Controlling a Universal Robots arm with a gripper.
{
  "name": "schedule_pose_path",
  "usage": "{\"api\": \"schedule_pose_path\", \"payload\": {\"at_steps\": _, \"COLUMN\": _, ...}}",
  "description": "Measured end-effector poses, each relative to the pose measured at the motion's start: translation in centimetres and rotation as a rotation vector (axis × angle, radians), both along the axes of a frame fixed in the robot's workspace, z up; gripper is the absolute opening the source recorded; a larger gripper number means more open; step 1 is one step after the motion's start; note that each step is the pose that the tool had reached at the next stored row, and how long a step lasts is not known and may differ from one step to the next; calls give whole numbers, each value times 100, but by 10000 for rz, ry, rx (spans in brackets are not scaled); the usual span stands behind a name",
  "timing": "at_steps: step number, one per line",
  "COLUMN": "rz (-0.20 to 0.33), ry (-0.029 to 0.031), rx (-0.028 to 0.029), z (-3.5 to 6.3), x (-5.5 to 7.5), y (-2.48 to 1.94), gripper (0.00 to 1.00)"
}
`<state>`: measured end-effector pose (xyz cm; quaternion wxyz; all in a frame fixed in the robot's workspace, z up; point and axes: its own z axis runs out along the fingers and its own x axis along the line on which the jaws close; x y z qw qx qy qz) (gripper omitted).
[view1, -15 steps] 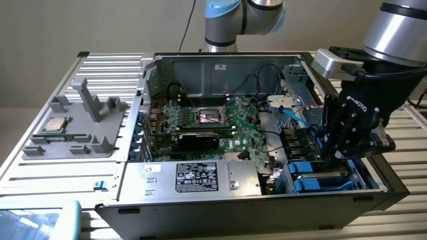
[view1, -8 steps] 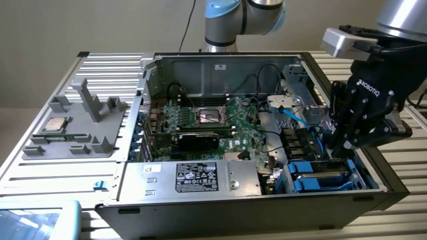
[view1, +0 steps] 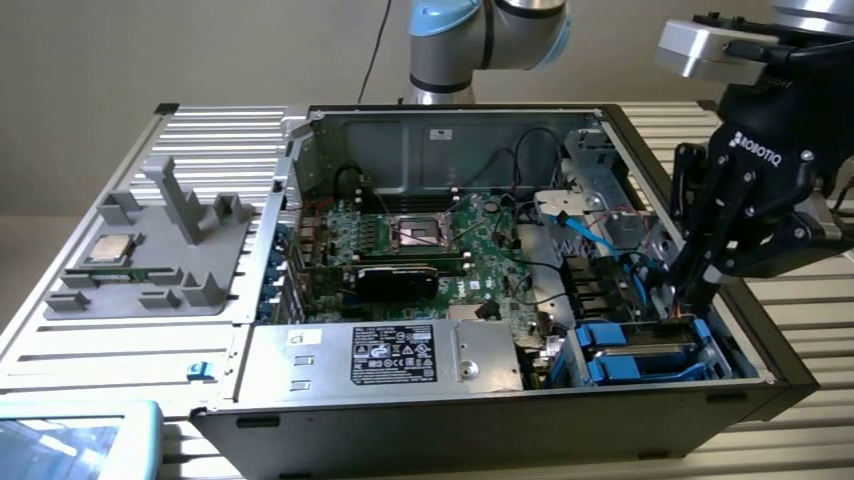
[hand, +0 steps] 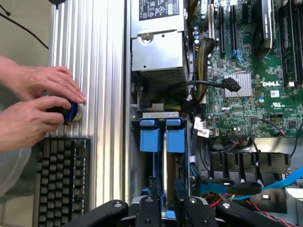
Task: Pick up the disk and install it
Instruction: 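Insert the first disk wire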
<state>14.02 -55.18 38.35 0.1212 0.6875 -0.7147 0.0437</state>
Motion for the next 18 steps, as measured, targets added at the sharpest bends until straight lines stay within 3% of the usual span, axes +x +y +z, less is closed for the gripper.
{"api": "schedule_pose_path", "payload": {"at_steps": 5, "rz": -1, "ry": 0, "rx": -237, "z": 37, "x": 0, "y": 51, "gripper": 25}}
{"api": "schedule_pose_path", "payload": {"at_steps": 8, "rz": -1, "ry": 0, "rx": -478, "z": 101, "x": 0, "y": 70, "gripper": 25}}
{"api": "schedule_pose_path", "payload": {"at_steps": 13, "rz": 0, "ry": -1, "rx": -941, "z": 172, "x": 0, "y": 114, "gripper": 25}}
{"api": "schedule_pose_path", "payload": {"at_steps": 15, "rz": 0, "ry": 0, "rx": -1030, "z": 174, "x": 0, "y": 161, "gripper": 25}}
{"api": "schedule_pose_path", "payload": {"at_steps": 18, "rz": -1, "ry": 0, "rx": -1060, "z": 174, "x": -4, "y": 230, "gripper": 25}}
